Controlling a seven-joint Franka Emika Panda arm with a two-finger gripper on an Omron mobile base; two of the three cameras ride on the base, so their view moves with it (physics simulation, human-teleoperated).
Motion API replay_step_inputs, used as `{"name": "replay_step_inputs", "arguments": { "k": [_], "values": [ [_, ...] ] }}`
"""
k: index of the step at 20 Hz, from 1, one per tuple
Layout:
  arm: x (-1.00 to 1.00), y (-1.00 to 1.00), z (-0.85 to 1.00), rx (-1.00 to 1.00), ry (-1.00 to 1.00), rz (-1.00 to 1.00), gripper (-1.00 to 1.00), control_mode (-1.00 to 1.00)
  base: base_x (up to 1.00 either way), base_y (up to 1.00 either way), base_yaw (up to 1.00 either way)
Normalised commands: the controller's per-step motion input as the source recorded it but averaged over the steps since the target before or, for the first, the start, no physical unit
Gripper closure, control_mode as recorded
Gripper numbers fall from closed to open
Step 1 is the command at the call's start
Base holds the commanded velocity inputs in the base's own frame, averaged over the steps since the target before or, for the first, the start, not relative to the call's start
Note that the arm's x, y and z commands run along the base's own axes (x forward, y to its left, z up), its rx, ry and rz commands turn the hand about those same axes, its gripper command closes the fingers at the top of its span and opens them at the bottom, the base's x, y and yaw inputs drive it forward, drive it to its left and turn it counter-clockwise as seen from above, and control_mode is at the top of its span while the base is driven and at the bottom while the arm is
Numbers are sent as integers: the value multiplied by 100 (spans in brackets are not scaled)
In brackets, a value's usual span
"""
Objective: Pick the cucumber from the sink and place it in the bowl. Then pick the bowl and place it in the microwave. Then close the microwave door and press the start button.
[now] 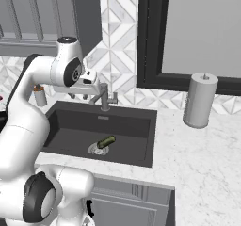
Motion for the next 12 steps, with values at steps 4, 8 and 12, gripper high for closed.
{"name": "replay_step_inputs", "arguments": {
  "k": [4, 8, 12],
  "values": [
    [-18, 0, -1, 0, 0, 0, -100, -100, 0, 0, 0],
    [-83, 0, -12, 0, 0, 0, -100, -100, 0, 0, 0],
    [-97, 0, -16, 0, -9, 0, -100, -100, 0, 0, 0]
  ]
}}
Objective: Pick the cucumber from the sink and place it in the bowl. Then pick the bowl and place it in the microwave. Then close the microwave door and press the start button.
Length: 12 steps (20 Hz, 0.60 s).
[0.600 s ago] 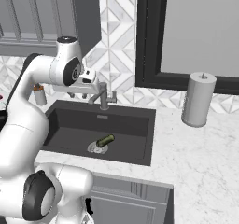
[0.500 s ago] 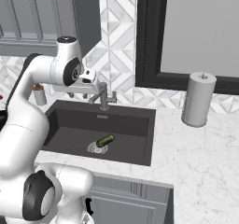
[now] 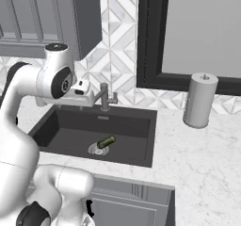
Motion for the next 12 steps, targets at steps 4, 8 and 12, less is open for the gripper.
{"name": "replay_step_inputs", "arguments": {
  "k": [4, 8, 12],
  "values": [
    [-97, 0, -35, 0, -4, 0, -100, -100, 0, 0, 0],
    [-21, 0, -76, 0, 5, 0, -100, -100, 0, 0, 0],
    [50, 3, -66, 0, 12, 0, -100, -100, 0, 0, 0]
  ]
}}
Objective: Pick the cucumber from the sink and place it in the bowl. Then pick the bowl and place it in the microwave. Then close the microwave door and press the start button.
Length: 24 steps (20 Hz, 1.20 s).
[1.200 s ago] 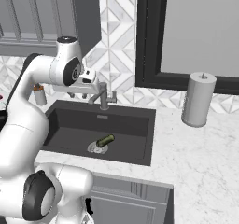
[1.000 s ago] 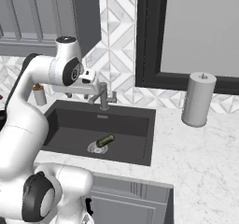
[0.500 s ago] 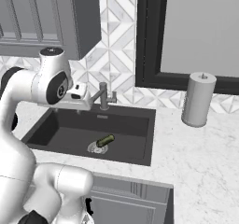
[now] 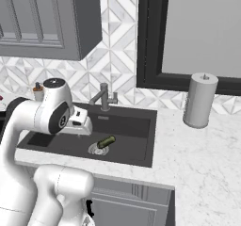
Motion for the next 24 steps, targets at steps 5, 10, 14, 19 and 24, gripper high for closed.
{"name": "replay_step_inputs", "arguments": {
  "k": [5, 10, 14, 19, 24],
  "values": [
    [52, 0, -48, 0, 7, 0, -100, -100, 0, 0, 0],
    [57, -15, -29, 6, 3, -1, -100, -100, 0, 0, 0],
    [56, 0, -24, 1, 0, -9, -100, -100, 0, 0, 0],
    [44, 10, -30, -2, -1, -22, -100, -100, 0, 0, 0],
    [38, 9, -41, -5, 0, -19, -100, -100, 0, 0, 0]
  ]
}}
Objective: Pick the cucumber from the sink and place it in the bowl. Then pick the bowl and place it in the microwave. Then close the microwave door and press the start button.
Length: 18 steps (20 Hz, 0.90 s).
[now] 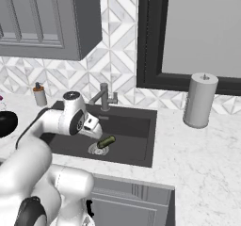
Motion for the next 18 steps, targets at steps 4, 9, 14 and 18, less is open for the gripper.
{"name": "replay_step_inputs", "arguments": {
  "k": [4, 9, 14, 18],
  "values": [
    [25, 2, -46, -2, 0, -14, -100, -100, 0, 0, 0],
    [7, 0, -36, 0, 0, -5, -100, -100, 0, 0, 0],
    [33, 0, -29, 0, 1, -2, -100, -100, 0, 0, 0],
    [42, 0, -21, 0, 4, 0, -100, -100, 0, 0, 0]
  ]
}}
